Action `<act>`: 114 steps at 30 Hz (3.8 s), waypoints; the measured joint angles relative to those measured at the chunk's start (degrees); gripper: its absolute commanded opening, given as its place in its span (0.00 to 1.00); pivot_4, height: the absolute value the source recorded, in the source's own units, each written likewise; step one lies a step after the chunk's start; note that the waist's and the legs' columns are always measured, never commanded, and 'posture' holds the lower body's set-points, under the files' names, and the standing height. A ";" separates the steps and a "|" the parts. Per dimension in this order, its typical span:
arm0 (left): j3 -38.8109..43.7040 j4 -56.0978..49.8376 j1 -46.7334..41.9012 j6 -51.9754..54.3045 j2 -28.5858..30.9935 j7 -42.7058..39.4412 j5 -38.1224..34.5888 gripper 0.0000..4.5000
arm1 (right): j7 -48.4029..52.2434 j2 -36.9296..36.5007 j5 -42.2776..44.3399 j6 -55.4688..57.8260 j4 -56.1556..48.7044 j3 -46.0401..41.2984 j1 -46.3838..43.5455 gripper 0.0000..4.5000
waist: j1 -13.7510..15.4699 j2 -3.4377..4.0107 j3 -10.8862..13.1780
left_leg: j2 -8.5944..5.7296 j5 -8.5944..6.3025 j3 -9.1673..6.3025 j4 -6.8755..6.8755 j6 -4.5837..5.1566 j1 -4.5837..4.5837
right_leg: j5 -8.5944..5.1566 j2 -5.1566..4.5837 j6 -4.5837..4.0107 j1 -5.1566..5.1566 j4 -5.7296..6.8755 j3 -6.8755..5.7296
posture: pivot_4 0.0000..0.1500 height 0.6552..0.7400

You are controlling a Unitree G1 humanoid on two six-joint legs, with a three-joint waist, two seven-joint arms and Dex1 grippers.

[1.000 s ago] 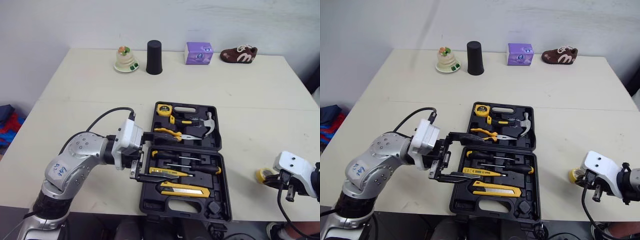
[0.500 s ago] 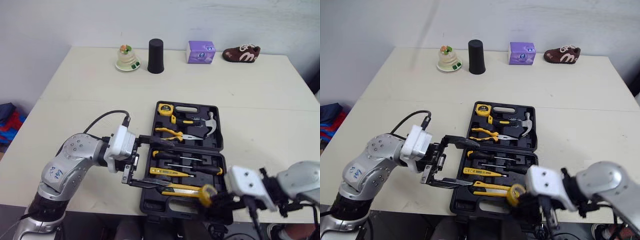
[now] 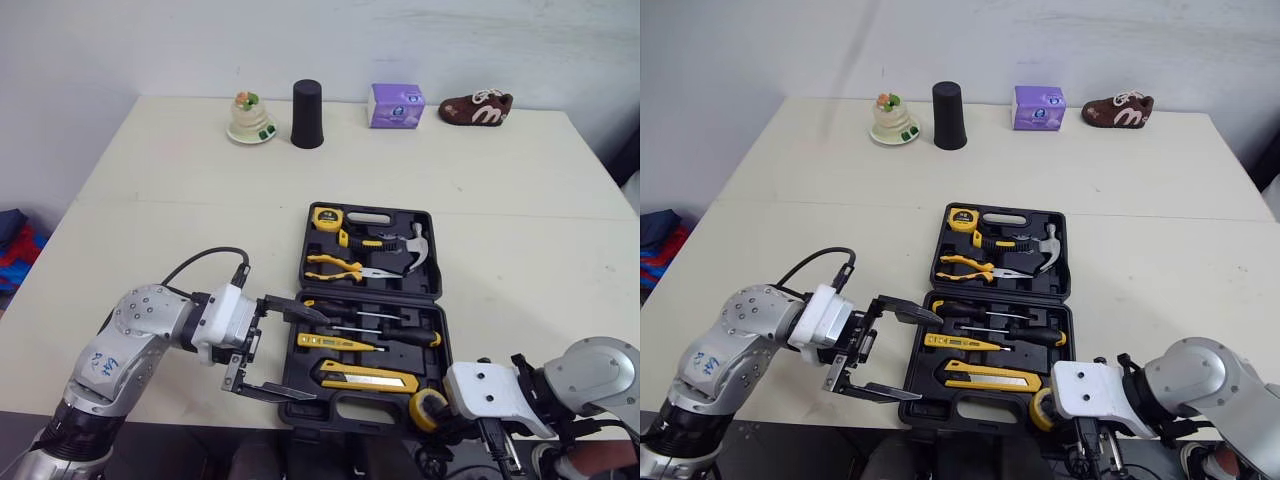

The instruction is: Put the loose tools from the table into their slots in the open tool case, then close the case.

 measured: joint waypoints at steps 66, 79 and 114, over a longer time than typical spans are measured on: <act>2.56 19.03 -6.25 2.05 -3.38 22.08 18.28 0.20 | -11.37 23.73 15.92 -8.76 21.52 -25.83 5.86 0.00 | 0.13 -0.52 -0.35 | -0.03 -0.16 0.00 -0.49 0.21 0.70 | 0.10 -0.60 -0.24 0.70 -0.40 -0.20 | 1.00 1.00; -6.06 23.42 -9.28 10.71 -7.77 24.50 24.09 0.01 | -15.83 25.38 -5.96 -19.76 40.70 -10.19 -7.08 0.00 | 0.02 -0.31 -0.25 | -0.13 0.11 0.58 -0.19 0.12 0.15 | 0.27 -0.05 0.10 -0.17 -0.01 -0.06 | 1.00 1.00; 1.60 31.56 -13.52 11.85 -11.43 31.84 27.81 0.41 | -11.55 31.37 -11.40 -22.92 60.74 -3.85 -27.51 0.44 | -0.05 -0.22 -0.21 | 0.17 0.19 0.59 0.01 -0.02 0.16 | 0.25 -0.10 0.05 -0.25 0.35 -0.04 | 1.00 1.00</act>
